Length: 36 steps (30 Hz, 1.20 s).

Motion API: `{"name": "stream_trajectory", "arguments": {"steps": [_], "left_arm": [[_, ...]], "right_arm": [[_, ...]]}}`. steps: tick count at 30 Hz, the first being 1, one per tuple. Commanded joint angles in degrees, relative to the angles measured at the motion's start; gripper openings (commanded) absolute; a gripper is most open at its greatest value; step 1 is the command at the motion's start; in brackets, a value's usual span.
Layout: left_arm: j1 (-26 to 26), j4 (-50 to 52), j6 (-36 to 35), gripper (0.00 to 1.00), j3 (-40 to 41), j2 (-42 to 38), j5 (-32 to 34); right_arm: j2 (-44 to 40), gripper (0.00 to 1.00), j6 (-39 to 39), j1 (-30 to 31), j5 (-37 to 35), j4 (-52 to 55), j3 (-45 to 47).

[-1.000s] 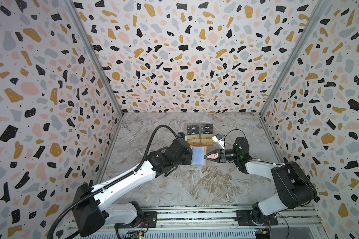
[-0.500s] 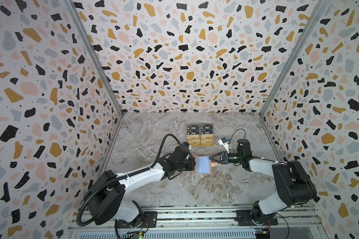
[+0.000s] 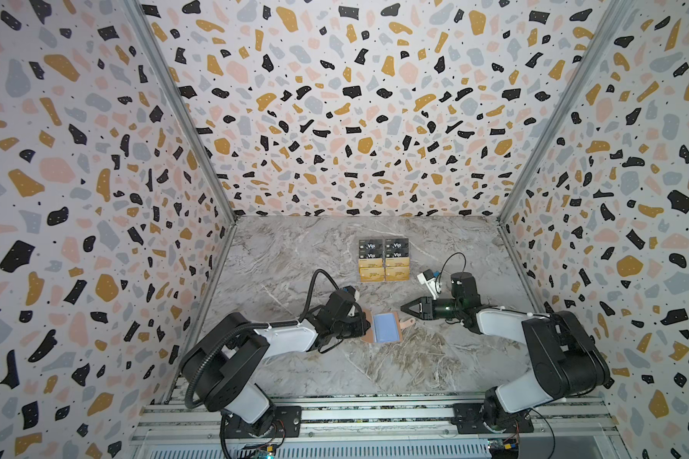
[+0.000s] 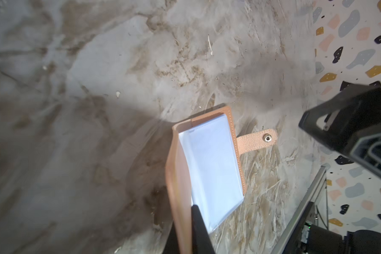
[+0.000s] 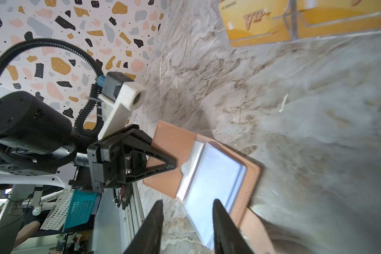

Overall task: Insert credit cards into a card holder
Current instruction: Open the card holder at the bottom-center of the table.

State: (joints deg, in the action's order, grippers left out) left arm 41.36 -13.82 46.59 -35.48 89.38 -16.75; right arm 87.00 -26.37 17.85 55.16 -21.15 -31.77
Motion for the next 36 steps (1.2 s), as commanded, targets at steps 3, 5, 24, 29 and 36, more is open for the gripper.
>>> {"name": "stream_trajectory", "arguments": {"steps": [3,5,24,29,36], "left_arm": [[-1.4,3.0,-4.5,0.41,-0.8,0.6,-0.2],[-2.3,5.7,-6.2,0.5,-1.4,0.6,0.8],[-4.4,20.2,-19.8,0.49,-5.4,0.3,13.3],[-4.4,19.9,-19.1,0.51,-3.5,-2.7,19.2],[-4.4,18.9,-19.4,0.5,-1.9,-6.9,15.8]], "right_arm": [[0.4,0.3,-3.2,5.2,-4.1,-6.2,0.5],[1.6,0.28,-4.1,6.3,-6.2,-8.3,1.4],[6.6,0.2,-9.1,13.3,-12.3,-11.9,4.5],[6.7,0.2,-7.1,15.2,-18.0,-6.9,3.9],[7.1,0.2,-7.1,15.2,-18.3,-7.3,3.8]]}}
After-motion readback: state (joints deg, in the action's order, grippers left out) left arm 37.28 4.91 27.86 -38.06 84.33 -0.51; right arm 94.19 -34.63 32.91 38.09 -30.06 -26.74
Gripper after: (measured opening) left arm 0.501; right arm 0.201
